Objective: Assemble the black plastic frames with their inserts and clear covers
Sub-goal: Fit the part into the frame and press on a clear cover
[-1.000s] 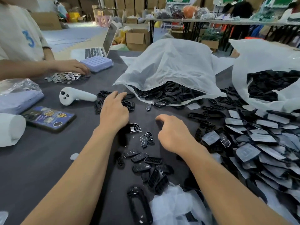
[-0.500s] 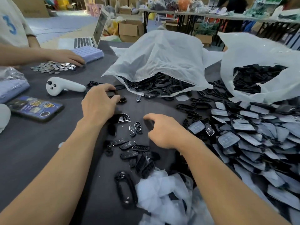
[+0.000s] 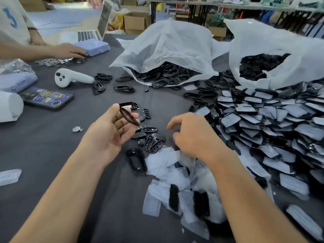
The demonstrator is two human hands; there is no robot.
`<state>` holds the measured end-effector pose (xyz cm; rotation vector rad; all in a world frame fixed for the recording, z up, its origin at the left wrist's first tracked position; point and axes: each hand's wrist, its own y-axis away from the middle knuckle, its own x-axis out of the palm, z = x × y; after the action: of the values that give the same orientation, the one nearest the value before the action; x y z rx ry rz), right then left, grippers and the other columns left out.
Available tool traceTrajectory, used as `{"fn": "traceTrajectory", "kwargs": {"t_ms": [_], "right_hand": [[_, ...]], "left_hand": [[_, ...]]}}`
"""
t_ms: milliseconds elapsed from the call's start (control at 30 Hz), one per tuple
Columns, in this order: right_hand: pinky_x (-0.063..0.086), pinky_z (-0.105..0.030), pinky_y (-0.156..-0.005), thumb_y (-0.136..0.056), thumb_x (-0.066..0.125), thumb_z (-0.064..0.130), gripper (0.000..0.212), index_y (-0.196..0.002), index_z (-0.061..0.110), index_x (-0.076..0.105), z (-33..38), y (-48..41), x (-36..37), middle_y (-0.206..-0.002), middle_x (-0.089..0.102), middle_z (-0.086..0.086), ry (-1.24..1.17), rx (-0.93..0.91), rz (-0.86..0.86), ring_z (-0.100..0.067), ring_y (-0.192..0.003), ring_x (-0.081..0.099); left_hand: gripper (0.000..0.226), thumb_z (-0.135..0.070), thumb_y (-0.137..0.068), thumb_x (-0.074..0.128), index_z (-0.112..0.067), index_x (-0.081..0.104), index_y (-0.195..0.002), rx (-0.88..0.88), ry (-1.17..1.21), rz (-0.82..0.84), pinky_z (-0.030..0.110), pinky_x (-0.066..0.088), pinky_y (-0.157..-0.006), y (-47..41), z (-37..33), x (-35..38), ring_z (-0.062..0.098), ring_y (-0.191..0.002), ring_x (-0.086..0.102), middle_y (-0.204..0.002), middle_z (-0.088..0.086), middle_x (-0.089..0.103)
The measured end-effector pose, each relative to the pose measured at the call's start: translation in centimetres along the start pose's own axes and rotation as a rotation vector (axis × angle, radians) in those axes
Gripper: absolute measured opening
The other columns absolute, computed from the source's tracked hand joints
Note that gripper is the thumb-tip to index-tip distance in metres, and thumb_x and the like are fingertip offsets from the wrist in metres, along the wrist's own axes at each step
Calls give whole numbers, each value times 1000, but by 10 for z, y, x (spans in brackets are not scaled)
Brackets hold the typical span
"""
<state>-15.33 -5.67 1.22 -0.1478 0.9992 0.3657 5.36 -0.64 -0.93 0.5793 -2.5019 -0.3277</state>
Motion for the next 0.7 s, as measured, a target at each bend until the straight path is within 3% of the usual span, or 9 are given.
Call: {"fn": "traceTrajectory", "kwargs": {"t_ms": [67,167,267,367,467,533,600,700], "right_hand": [[56,-34,-85,-86,62,7,31,-105,27,74,-2,-16,-8,-89,67,0,60,30,-80,-23,-86,63],[53,-34,-95,-89,64,12,25,-108,23,73,0,-37,-13,-110,73,-4,129,47,-83,-26,-104,66],[48,-18,-80,-90,72,27,14,-102,30,76,12,-42,4,-102,75,6,-26,-75,34,-11,-87,67],[43,-26,-75,-89,75,36,11,-94,31,68,21,-43,32,-93,62,10,26,-151,107,-16,-85,61],[39,-30,-76,-89,75,28,16,-88,27,59,21,-46,42,-94,54,6,21,-140,96,-18,-84,54],[41,-25,-72,-88,75,20,11,-85,23,65,15,-42,38,-81,60,11,-149,-119,28,-10,-75,56],[40,-13,-61,-85,78,17,9,-80,24,73,6,-30,32,-67,65,13,-350,-93,-145,0,-63,56],[39,-10,-52,-80,82,22,13,-79,34,77,-6,-5,26,-61,62,19,-594,-68,-424,0,-56,54]], "left_hand": [[34,-38,-108,50,-11,69,-97,-5,96,21,18,57,-50,4,1,4,10,-58,70,-76,6,76],[34,-36,-108,51,-10,71,-99,24,107,14,17,57,-52,4,2,4,11,-56,69,-73,7,75],[35,-35,-108,49,-10,71,-99,25,35,-1,18,56,-49,1,-2,1,11,-56,69,-74,7,75],[44,-34,-109,48,-10,80,-91,-12,91,0,19,57,-51,-2,-4,-4,12,-59,70,-78,8,75],[47,-36,-107,48,-12,85,-88,-63,210,86,19,58,-56,-2,-6,-9,11,-63,70,-84,6,75],[46,-37,-106,49,-16,86,-90,-64,167,107,19,57,-55,-2,-6,-10,10,-63,68,-85,4,75],[45,-38,-105,49,-20,86,-88,-48,46,92,16,52,-50,-4,-3,-8,8,-60,62,-85,2,75],[48,-36,-107,46,-22,86,-85,-20,-102,104,12,36,-41,-6,3,0,6,-51,46,-87,3,77]]}}
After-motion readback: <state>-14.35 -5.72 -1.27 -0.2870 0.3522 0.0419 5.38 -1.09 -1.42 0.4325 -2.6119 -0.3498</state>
